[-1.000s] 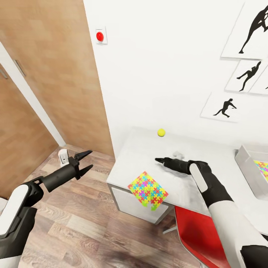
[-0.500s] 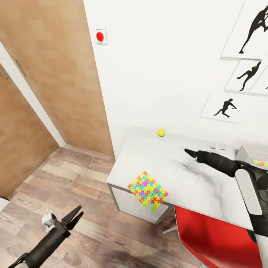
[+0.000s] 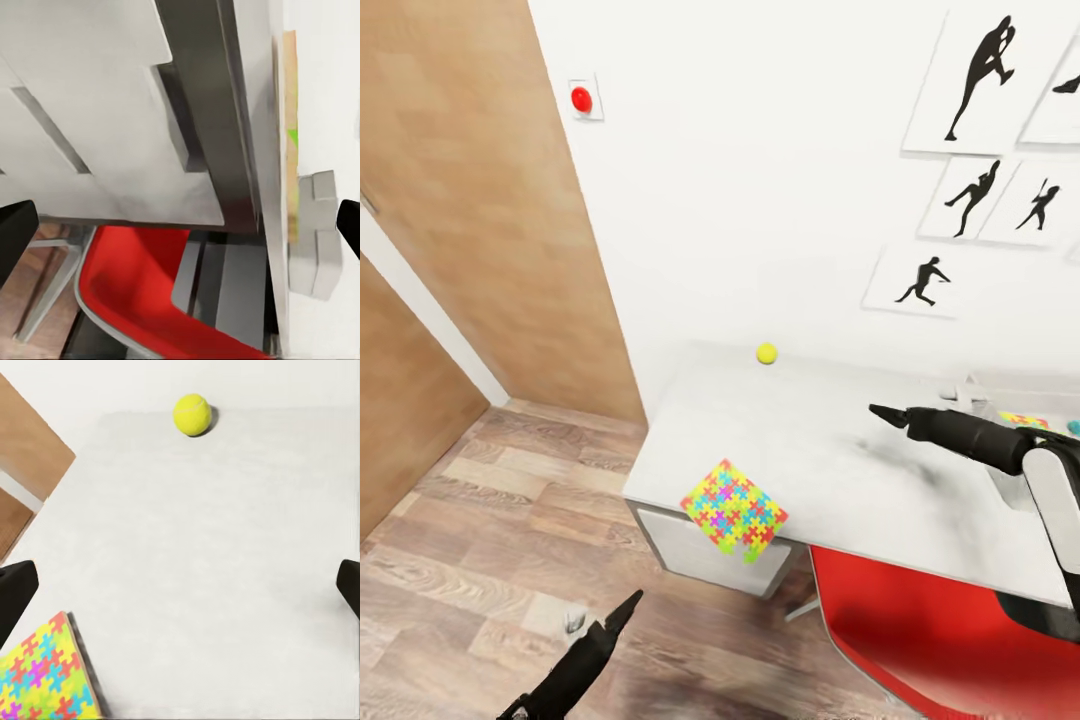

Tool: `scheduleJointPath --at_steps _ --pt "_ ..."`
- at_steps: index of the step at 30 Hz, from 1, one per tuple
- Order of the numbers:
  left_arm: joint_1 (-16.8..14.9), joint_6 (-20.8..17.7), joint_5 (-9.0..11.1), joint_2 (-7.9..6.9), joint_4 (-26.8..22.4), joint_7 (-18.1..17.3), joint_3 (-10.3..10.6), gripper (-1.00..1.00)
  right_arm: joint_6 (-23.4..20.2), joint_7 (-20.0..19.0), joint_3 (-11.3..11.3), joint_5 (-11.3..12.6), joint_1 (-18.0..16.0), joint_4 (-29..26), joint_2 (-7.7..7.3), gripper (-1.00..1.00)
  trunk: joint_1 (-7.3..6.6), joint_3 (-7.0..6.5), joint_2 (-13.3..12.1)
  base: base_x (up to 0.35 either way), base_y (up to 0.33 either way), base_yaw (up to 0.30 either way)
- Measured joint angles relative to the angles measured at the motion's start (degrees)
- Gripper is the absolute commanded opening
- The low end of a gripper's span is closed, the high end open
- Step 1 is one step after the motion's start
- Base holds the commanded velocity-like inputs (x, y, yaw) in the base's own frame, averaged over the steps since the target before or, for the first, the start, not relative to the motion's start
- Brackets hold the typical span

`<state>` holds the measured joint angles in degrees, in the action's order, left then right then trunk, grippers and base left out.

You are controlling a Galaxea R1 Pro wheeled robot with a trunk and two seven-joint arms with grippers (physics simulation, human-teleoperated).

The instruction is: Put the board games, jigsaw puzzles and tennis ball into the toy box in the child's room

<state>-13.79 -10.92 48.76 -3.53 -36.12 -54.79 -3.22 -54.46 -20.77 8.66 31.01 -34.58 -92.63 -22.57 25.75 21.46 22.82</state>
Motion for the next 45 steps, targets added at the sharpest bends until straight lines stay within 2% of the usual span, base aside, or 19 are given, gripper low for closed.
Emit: scheduleJointPath --at_steps 1,3,7,15,19,26,31,38,45 --pt "-0.7 0.5 -0.7 0.31 0.8 0.0 0.1 1.00 -0.8 -4.8 0.9 0.0 0.0 0.0 -1.25 1.00 0.00 -0.02 0.0 0.000 0.000 -0.259" --pt "-1.3 0.7 -1.0 0.47 1.4 0.0 0.2 1.00 -1.2 -8.3 1.6 0.0 0.1 0.0 -1.86 1.00 0.00 -0.07 0.0 0.000 0.000 -0.259" --pt "-1.8 0.9 -0.9 0.59 1.9 0.0 0.2 1.00 -1.5 -10.8 2.0 -0.1 0.2 0.0 -2.22 1.00 0.00 -0.16 0.0 0.000 0.000 -0.232" --pt "-2.7 1.0 -0.8 0.71 1.7 -0.5 0.3 1.00 -1.7 -12.0 2.2 -0.1 0.2 0.0 -2.17 1.00 0.00 -0.23 0.0 0.000 0.000 -0.061" --pt "-4.2 0.9 -0.9 1.11 1.6 -0.7 0.3 1.00 -1.7 -12.1 2.3 -0.1 0.2 0.0 -2.12 1.00 0.00 -0.23 0.0 0.000 0.000 -0.066" --pt "-5.8 0.7 -0.8 1.35 1.6 -0.7 0.3 1.00 -1.7 -12.1 2.3 -0.1 0.2 0.0 -2.12 1.00 0.00 -0.24 0.0 0.000 0.000 -0.247" --pt "-8.4 0.6 -0.9 2.89 2.2 -0.5 0.3 1.00 -1.7 -12.1 2.3 -0.1 0.2 0.0 -2.08 1.00 0.00 -0.24 0.0 0.000 0.000 -0.284" --pt "-9.1 0.2 -0.6 3.15 2.3 -0.8 -0.1 1.00 -1.7 -12.1 2.3 -0.1 0.2 0.0 -2.00 1.00 0.00 -0.23 0.0 0.000 0.000 -0.174" --pt "-9.1 0.0 0.6 3.18 2.4 -1.0 -0.2 1.00 -1.7 -12.1 2.3 -0.1 0.2 0.0 -1.96 1.00 0.00 -0.23 0.0 0.000 0.000 -0.024"
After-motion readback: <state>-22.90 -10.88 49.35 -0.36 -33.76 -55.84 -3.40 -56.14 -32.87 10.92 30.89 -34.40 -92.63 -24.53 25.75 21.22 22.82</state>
